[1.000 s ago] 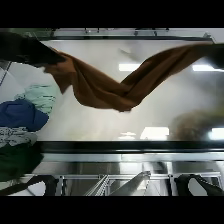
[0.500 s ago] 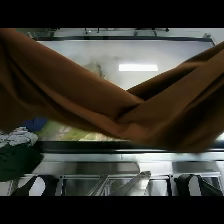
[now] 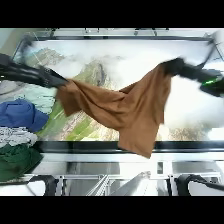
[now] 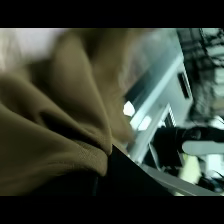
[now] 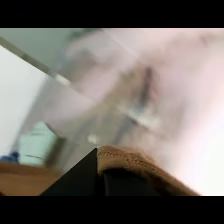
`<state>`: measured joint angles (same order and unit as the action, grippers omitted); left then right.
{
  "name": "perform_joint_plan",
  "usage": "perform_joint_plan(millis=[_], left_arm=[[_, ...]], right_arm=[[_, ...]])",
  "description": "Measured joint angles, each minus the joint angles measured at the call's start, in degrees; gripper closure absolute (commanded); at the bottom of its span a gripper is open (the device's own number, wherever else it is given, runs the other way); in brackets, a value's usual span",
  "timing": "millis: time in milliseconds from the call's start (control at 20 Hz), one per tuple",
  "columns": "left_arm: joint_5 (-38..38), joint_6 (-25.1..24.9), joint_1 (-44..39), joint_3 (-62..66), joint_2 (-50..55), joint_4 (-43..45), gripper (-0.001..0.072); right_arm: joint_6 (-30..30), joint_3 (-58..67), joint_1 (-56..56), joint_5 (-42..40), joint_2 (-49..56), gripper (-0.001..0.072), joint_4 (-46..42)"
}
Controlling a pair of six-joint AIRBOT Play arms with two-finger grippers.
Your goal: Fold the shirts.
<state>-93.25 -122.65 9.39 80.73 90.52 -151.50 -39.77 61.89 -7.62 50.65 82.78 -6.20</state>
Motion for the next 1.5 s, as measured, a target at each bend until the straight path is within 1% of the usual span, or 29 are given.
perform_joint_plan(millis=[50, 100, 150, 250, 300, 450, 600, 700, 850, 950, 1050, 1200, 1350, 1400, 1450, 1500], left_arm=[[-0.4, 0.0, -1.0, 0.9, 5.1, 0.3, 0.0680], [-1.7, 0.5, -1.7, 2.4, 10.2, 0.5, 0.0668], [-3.0, 0.8, -2.0, 4.1, 14.3, -0.1, 0.0424], [-5.4, 3.2, -1.6, 8.0, 20.3, -1.4, 0.0052], [-6.3, 4.2, -0.9, 10.2, 22.2, -1.7, -0.0013], [-7.7, 7.5, 2.3, 16.2, 24.1, -2.3, -0.0012], [-8.7, 9.7, 5.9, 18.2, 22.1, -2.5, -0.0012], [-8.9, 10.2, 7.9, 15.8, 19.2, -2.2, -0.0012], [-6.6, 10.7, 10.2, 8.1, 13.9, 4.2, -0.0012], [-4.5, 10.9, 11.2, 2.6, 10.7, 9.4, -0.0012], [-3.1, 11.0, 12.0, -1.7, 8.5, 12.5, -0.0011], [-2.0, 11.1, 12.9, -6.4, 5.8, 15.0, -0.0011], [-1.6, 11.1, 13.3, -9.2, 3.7, 16.1, -0.0011], [-1.4, 11.1, 13.3, -10.0, 3.2, 16.3, -0.0011], [-1.3, 11.1, 13.4, -10.8, 2.8, 16.3, -0.0011], [-0.9, 11.1, 13.4, -11.7, 2.6, 16.4, -0.0011]], right_arm=[[0.0, 0.1, 0.5, -0.3, 4.3, 0.0519, -0.1], [0.0, 0.1, 0.4, -0.2, 7.8, 0.0410, -0.4], [0.0, 0.2, -0.2, 0.5, 9.9, 0.0308, -0.5], [-0.1, 0.3, -2.6, 2.7, 11.5, 0.0302, -0.5], [-0.8, 0.3, -4.3, 3.8, 11.3, 0.0302, -0.8], [-3.6, 0.3, -10.4, 7.3, 7.8, 0.0300, -3.6], [-9.2, -0.4, -15.3, 10.4, 3.5, 0.0300, -12.4], [-13.6, -2.7, -17.1, 11.5, 1.3, 0.0301, -20.1], [-18.2, -10.1, -18.1, 12.3, -1.6, 0.0301, -27.5], [-20.6, -16.4, -18.4, 12.0, -3.4, 0.0302, -29.9], [-22.5, -22.6, -18.5, 11.8, -4.7, 0.0302, -31.3], [-24.2, -28.9, -16.2, 11.7, -5.6, 0.0303, -31.3], [-25.3, -31.8, -9.7, 10.6, -5.7, 0.0304, -30.3], [-25.4, -32.2, -7.0, 9.6, -5.5, 0.0328, -29.3], [-25.4, -32.6, -4.0, 8.2, -5.0, 0.0443, -27.8], [-25.1, -32.9, -1.5, 6.5, -4.5, 0.0595, -26.3]])
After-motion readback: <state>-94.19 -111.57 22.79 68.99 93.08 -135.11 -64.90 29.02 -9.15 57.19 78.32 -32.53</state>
